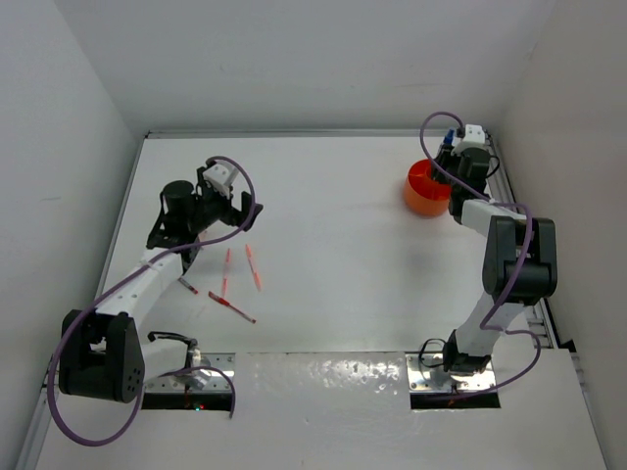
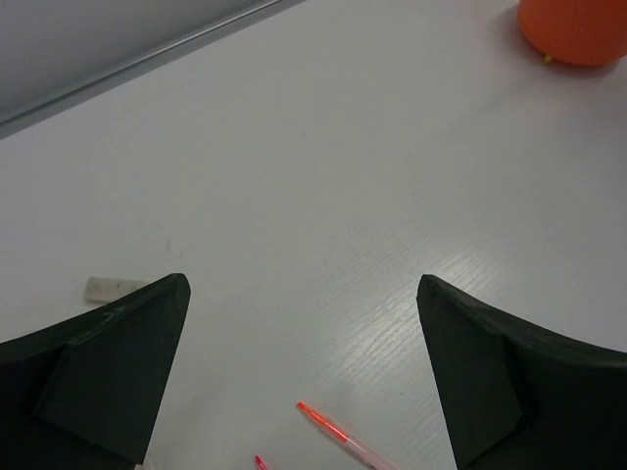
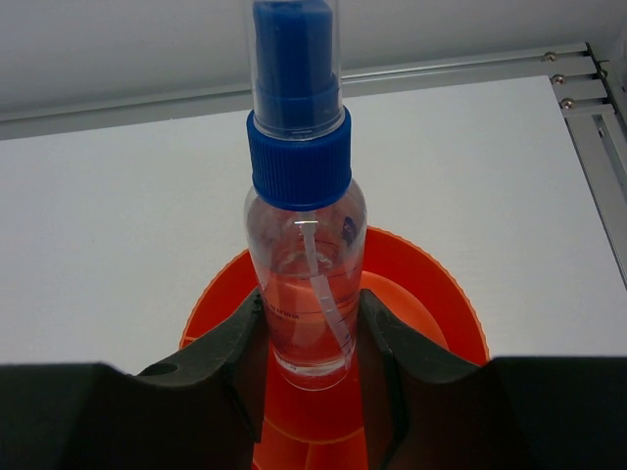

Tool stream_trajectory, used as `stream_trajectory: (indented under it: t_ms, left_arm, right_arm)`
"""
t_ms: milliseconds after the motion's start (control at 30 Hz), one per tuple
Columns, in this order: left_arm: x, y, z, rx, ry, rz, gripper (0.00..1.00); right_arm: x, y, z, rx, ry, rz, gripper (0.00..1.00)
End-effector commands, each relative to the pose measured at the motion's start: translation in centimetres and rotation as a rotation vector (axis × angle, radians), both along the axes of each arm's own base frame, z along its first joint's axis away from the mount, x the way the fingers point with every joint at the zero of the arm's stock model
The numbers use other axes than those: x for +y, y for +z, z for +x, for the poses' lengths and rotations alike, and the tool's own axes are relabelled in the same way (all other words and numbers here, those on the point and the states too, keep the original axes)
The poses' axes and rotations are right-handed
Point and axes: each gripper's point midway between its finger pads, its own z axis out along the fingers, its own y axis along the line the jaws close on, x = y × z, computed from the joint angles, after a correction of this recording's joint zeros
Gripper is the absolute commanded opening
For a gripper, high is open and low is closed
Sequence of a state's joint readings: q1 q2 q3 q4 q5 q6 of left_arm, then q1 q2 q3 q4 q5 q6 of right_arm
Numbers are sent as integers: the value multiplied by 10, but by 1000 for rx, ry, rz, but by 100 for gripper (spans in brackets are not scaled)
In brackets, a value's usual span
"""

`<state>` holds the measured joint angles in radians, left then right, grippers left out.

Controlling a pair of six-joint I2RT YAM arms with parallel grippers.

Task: Sort the stationery into containers
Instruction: Place the stationery in the storage box.

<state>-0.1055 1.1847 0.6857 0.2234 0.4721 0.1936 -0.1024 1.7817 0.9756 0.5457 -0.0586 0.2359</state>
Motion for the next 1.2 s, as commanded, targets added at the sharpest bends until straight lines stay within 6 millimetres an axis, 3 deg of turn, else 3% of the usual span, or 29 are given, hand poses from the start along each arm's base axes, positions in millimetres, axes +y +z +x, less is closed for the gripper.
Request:
stream_trajectory:
  t_ms: [0,133,567,800,1000,1033,1100,1167]
  left_arm:
    - [4,9,5,-51,11,-3,100]
    - [4,10,4,-61,8,0,100]
    - [3,10,2,-69,-3,7,99]
    - [2,11,0,-77,-10,8,100]
    - [15,22,6,-78,90,-51,100]
    - [24,25,11,-59,165,-80,99]
    - [36,29,17,-31,242,-92,94]
    - [55,29,25,37,326,-48,87]
  right_arm:
    - [3,32,7,-107,21,-17,21]
    - [3,30,5,-102,20,-23,21]
    - [5,34,1,-116,34,-25,47]
    - [7,39,-4,-124,44,-36,51]
    - [24,65,-22,-168,76,-90,59]
    - [30,82,-28,-202,68,-101,61]
    - [38,90,-36,-201,74,-108,67]
    - [64,100,-48,-190,120,-119,69]
